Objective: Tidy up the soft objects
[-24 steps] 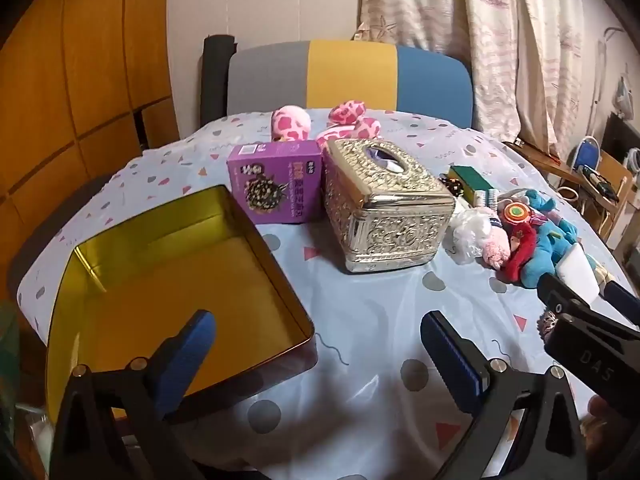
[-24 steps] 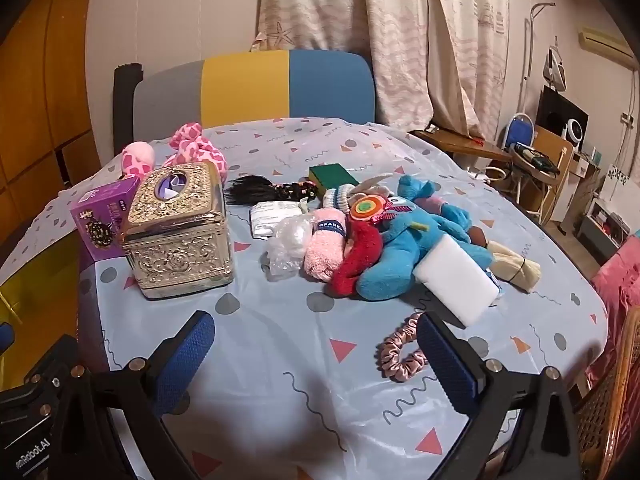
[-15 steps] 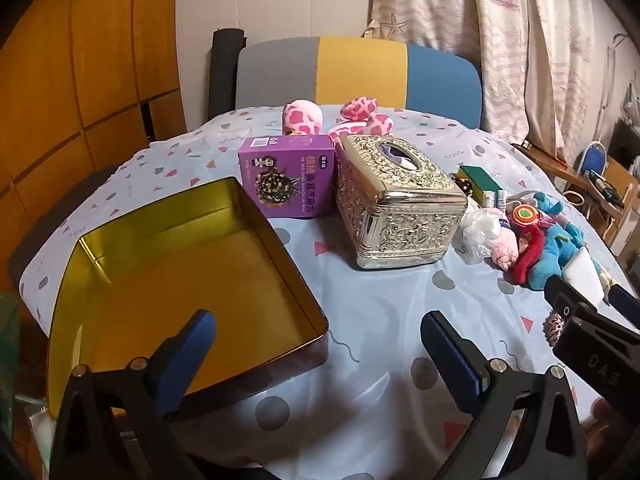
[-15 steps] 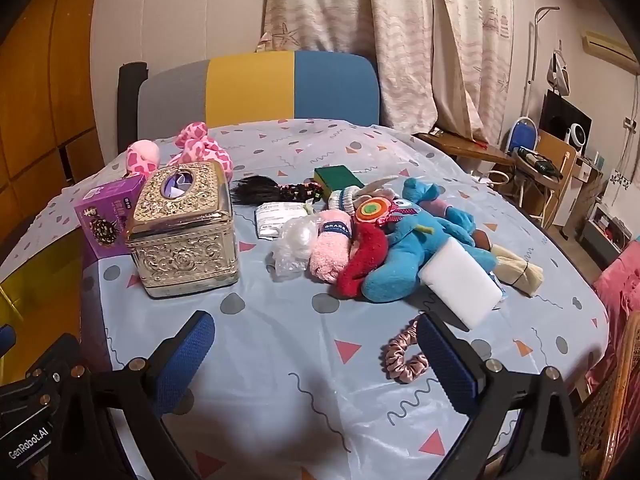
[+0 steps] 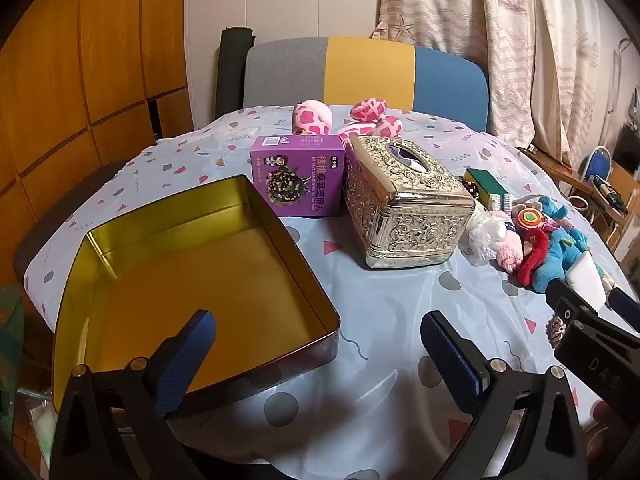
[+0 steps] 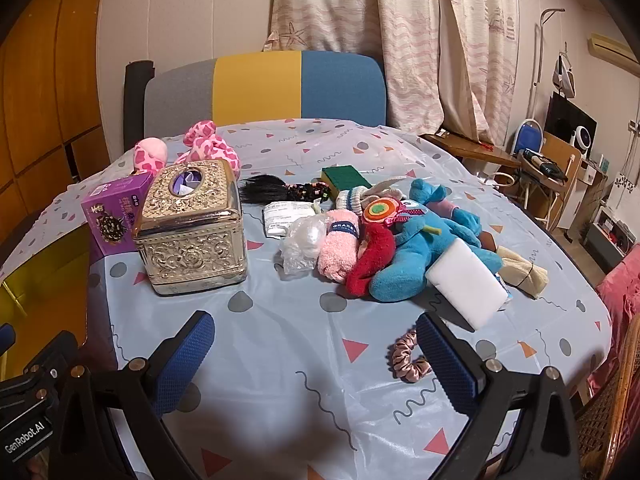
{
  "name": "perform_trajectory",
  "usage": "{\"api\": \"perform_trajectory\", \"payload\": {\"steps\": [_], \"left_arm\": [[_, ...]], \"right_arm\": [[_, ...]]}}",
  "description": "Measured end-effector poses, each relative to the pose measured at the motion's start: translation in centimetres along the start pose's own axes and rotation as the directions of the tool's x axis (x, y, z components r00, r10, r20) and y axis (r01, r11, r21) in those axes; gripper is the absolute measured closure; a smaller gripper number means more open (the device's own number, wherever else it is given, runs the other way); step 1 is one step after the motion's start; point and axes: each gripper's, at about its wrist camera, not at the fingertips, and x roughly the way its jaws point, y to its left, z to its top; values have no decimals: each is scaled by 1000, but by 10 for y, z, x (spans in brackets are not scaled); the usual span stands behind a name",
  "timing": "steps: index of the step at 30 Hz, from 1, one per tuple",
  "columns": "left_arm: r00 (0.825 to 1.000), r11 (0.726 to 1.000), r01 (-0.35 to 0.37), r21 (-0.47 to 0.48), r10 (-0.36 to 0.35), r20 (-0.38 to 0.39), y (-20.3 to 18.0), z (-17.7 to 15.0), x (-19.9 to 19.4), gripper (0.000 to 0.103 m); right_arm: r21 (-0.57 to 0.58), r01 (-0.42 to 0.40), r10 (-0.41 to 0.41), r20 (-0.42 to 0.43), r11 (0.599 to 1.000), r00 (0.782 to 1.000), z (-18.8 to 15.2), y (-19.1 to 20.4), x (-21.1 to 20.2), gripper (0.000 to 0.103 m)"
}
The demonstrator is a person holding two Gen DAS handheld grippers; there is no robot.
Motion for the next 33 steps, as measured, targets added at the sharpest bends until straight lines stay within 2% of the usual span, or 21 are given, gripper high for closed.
{"api": "perform_trajectory", "payload": {"steps": [33], "left_arm": [[1000,1000,-6,8,7,-30,-2,-2,6,0]], "right_arm": [[0,-8,8,-2,1000,1000,5,-2,4,0]]}}
